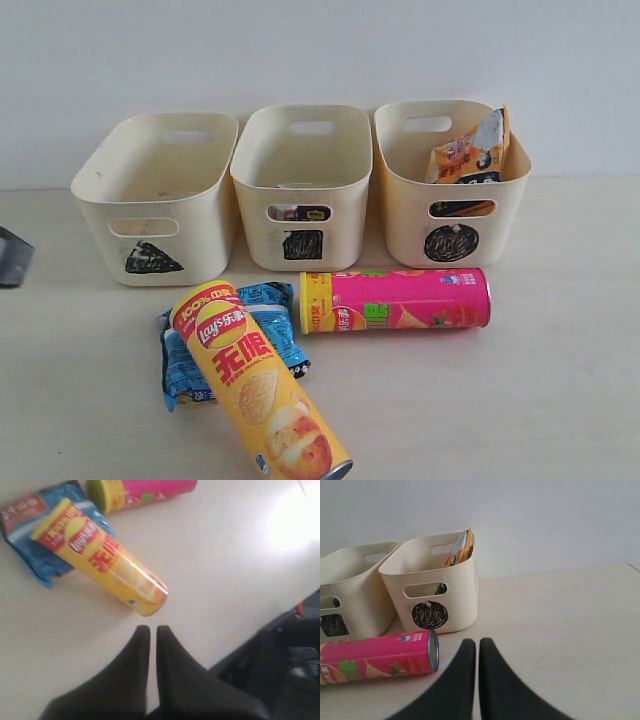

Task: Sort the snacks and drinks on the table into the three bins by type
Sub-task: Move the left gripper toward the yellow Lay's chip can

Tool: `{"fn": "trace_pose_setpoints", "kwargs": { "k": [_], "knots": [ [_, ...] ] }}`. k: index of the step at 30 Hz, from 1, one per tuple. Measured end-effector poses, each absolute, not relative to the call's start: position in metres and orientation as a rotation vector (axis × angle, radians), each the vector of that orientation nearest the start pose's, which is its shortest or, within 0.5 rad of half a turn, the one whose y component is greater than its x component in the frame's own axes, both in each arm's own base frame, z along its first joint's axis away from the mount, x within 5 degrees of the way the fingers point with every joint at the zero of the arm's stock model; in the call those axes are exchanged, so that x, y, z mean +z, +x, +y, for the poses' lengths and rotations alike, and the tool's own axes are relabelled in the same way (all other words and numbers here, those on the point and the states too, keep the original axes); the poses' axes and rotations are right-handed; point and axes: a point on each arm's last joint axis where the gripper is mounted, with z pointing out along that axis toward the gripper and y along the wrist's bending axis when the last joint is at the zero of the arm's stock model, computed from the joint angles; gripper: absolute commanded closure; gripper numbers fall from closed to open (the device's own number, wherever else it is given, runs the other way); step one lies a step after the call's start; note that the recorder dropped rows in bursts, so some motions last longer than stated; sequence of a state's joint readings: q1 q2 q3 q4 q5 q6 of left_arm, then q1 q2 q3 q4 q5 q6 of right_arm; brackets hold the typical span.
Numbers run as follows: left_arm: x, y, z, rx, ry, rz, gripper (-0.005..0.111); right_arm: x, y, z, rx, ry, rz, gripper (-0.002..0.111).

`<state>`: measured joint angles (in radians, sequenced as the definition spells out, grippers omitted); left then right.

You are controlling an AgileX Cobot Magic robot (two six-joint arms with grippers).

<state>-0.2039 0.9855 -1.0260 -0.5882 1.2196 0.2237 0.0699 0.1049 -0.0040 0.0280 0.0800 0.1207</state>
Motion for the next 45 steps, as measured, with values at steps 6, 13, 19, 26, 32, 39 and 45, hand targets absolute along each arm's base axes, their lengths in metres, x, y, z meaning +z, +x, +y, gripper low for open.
{"fn": "trace_pose_setpoints", "kwargs": {
  "k": [6, 13, 19, 26, 32, 39, 45],
  "knots": [
    [0.326, 0.171, -0.090, -0.945, 0.315, 2.638, 0.090, 0.201, 0.065, 0.005, 0.167, 0.064, 1.666, 0.108],
    [0.271, 0.185, -0.101, -1.164, 0.029, 2.715, 0.042, 0.201, 0.065, 0.005, 0.167, 0.064, 1.666, 0.108],
    [0.245, 0.190, -0.104, -1.269, -0.170, 2.645, 0.034, 0.201, 0.065, 0.005, 0.167, 0.064, 1.666, 0.108],
    [0.233, 0.200, -0.097, -1.187, -0.418, 2.516, 0.034, 0.201, 0.065, 0.005, 0.167, 0.064, 1.666, 0.108],
    [0.226, 0.206, -0.091, -1.075, -0.513, 2.443, 0.027, 0.201, 0.065, 0.005, 0.167, 0.064, 1.666, 0.108],
    [0.212, 0.207, -0.116, -0.991, -0.465, 2.465, 0.015, 0.201, 0.065, 0.005, 0.167, 0.064, 1.666, 0.108],
    [0.187, 0.210, -0.135, -0.917, -0.537, 2.524, 0.015, 0.201, 0.065, 0.005, 0.171, 0.068, 1.666, 0.108]
  ]
}}
